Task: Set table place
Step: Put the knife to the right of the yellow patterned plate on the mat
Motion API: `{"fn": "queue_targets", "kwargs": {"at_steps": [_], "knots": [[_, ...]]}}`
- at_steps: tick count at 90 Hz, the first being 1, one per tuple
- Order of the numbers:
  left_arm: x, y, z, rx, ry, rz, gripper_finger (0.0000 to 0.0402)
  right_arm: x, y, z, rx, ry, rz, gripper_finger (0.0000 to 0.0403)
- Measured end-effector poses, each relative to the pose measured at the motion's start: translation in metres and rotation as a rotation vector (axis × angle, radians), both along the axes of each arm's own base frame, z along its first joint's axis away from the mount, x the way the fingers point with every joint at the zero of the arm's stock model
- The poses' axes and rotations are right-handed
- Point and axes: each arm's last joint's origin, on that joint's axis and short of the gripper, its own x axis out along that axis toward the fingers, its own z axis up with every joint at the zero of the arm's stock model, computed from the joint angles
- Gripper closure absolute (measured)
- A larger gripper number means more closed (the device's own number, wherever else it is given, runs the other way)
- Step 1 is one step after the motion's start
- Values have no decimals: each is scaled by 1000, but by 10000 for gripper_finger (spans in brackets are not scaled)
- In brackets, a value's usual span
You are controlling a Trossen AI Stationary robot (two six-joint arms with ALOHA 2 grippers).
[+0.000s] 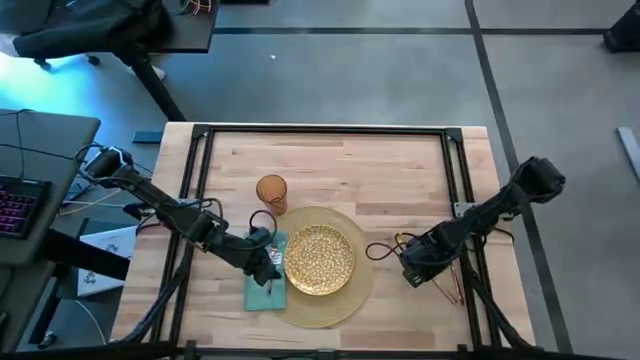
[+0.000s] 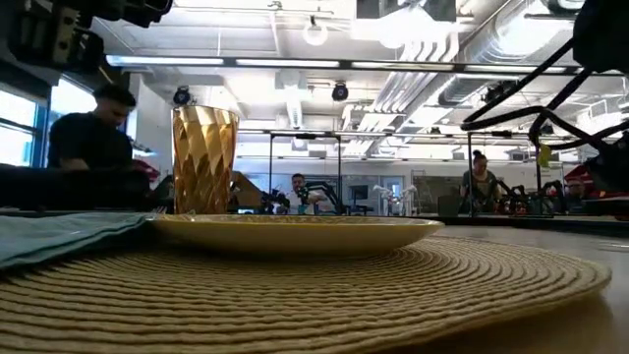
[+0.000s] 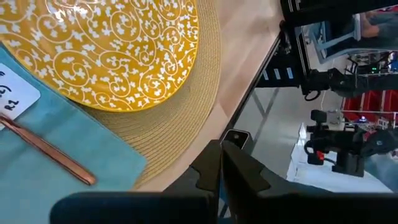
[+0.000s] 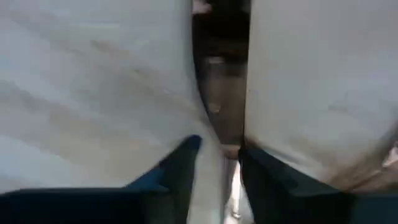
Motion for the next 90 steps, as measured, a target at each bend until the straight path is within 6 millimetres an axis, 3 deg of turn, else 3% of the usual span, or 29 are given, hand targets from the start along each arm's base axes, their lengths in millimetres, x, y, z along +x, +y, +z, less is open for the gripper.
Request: {"fn": "queue_targets", "kwargs": {"at_steps": [8,18,43,67,90], "knots": [[0,0,0,-1,0,0,401,4,1,-2,34,-28,12,388],[0,0,0,-1,1,-1,401,7,-1,-3,49,-42,9,398],[0,0,0,-1,2,-3,401,25,-3,4,77,-210,93,403],[0,-1,0,-12,8,-18,401,46,2,9,55,-461,46,402],[0,-1,0,-13,9,-21,401,64,-9,16,41,-608,-42,402]]}}
